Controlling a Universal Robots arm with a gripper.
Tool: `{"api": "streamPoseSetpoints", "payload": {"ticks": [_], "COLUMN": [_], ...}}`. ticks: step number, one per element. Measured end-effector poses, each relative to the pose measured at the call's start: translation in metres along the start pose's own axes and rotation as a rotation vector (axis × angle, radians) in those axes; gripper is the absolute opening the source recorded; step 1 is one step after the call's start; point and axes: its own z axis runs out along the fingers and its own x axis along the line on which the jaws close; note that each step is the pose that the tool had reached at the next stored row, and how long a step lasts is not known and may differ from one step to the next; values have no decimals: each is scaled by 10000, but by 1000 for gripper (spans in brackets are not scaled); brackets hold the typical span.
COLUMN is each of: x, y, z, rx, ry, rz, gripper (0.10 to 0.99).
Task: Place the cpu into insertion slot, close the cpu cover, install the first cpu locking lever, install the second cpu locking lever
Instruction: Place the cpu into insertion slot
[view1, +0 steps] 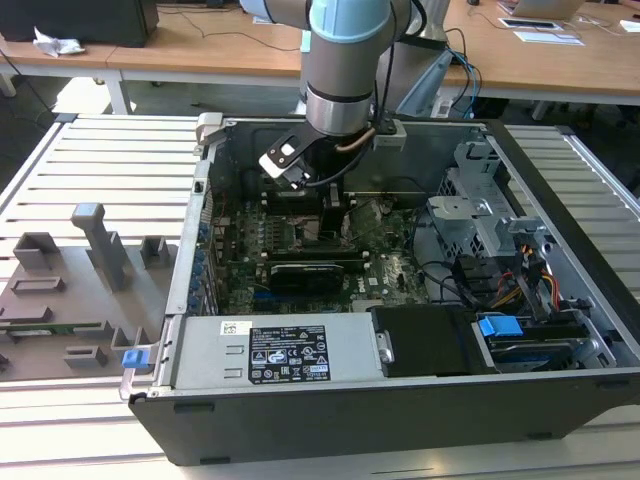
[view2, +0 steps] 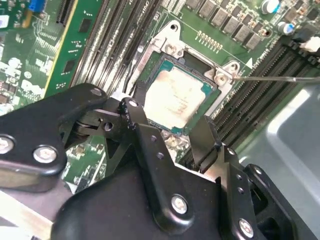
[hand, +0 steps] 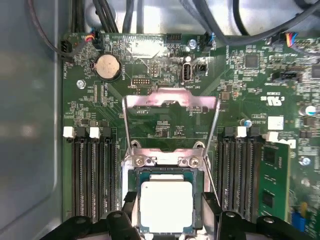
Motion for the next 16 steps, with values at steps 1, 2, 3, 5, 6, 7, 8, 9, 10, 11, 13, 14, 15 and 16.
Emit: {"api": "streamPoseSetpoints", "payload": {"ticks": [1,2,3,5,6,7,8,9,10,11,13,14,15,16], "x": [1,3,6,10,12,14,17,21,21,22,23,23,22,23], "y": [0,0,0,0,0,0,0,0,0,0,0,0,-2,-2], "z": [-12,-19,-20,-21,-21,-21,-21,-21,-21,-20,-21,-21,-32,-69], "rx": [0,-1,-1,0,0,0,-1,0,-1,-2,-2,-1,1,-1], "ry": [1,2,2,4,4,5,6,5,10,21,30,31,26,30], "rz": [-1,-1,1,1,0,1,1,1,-1,-1,-3,-4,-3,-3], "gripper": [612,612,600,471,471,412,349,290,231,169,110,106,106,106]}}
